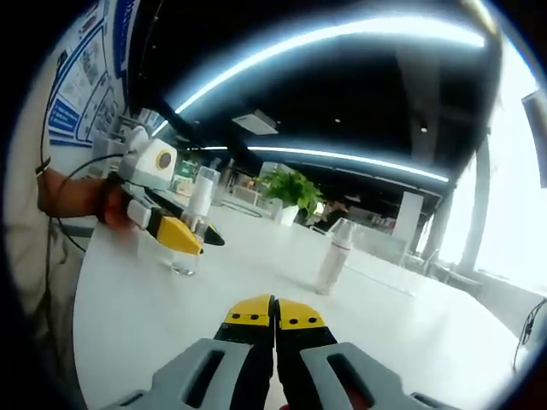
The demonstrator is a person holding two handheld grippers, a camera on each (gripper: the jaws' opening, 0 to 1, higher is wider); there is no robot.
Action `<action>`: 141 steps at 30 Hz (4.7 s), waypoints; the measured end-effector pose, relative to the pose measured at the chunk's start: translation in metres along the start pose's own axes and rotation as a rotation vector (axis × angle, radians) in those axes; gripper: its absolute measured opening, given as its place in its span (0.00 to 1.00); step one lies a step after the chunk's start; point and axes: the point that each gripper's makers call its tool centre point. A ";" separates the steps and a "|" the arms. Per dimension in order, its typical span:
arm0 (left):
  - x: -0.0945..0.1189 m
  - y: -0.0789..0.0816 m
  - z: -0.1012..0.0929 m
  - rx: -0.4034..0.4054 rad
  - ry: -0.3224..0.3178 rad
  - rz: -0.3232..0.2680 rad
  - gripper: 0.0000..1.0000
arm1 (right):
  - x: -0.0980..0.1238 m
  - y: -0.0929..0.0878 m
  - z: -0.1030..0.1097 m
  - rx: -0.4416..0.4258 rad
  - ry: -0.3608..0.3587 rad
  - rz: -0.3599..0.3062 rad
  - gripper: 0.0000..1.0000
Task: Clamp pump bottle remove cover press pump head put on cover
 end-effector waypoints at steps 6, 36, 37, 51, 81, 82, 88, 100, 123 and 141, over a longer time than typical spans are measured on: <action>0.000 0.000 -0.002 -0.012 -0.003 -0.002 0.21 | 0.000 0.000 0.000 -0.001 -0.002 0.002 0.00; 0.002 0.001 -0.009 -0.014 -0.048 -0.008 0.16 | 0.006 0.049 0.003 -0.177 0.031 -0.020 0.02; 0.002 0.001 -0.009 -0.014 -0.048 -0.008 0.16 | 0.006 0.053 0.003 -0.173 0.035 -0.026 0.03; 0.004 0.002 -0.010 -0.019 -0.052 -0.011 0.16 | -0.001 0.088 0.023 -0.175 0.103 -0.074 0.11; 0.005 0.002 -0.016 -0.046 -0.064 -0.017 0.16 | -0.051 0.112 0.073 -0.199 0.246 -0.050 0.21; 0.005 0.002 -0.016 -0.046 -0.063 -0.017 0.16 | -0.052 0.112 0.073 -0.203 0.249 -0.048 0.21; 0.005 0.002 -0.017 -0.047 -0.062 -0.017 0.16 | -0.062 0.107 0.076 -0.217 0.260 -0.024 0.22; 0.005 0.002 -0.016 -0.049 -0.062 -0.018 0.16 | -0.074 0.099 0.085 -0.250 0.278 0.000 0.22; 0.005 0.002 -0.015 -0.053 -0.061 -0.019 0.16 | -0.077 0.096 0.084 -0.306 0.257 -0.009 0.12; 0.004 0.001 -0.014 -0.050 -0.058 -0.020 0.16 | -0.077 0.096 0.085 -0.299 0.255 -0.012 0.12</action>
Point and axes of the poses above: the point that each gripper's makers call its tool centre point, and the gripper's own axes: x roughly backward along the fingers, z roughly to its left, y roughly out of its top, and after that the axes turned 5 degrees about y, right-handed
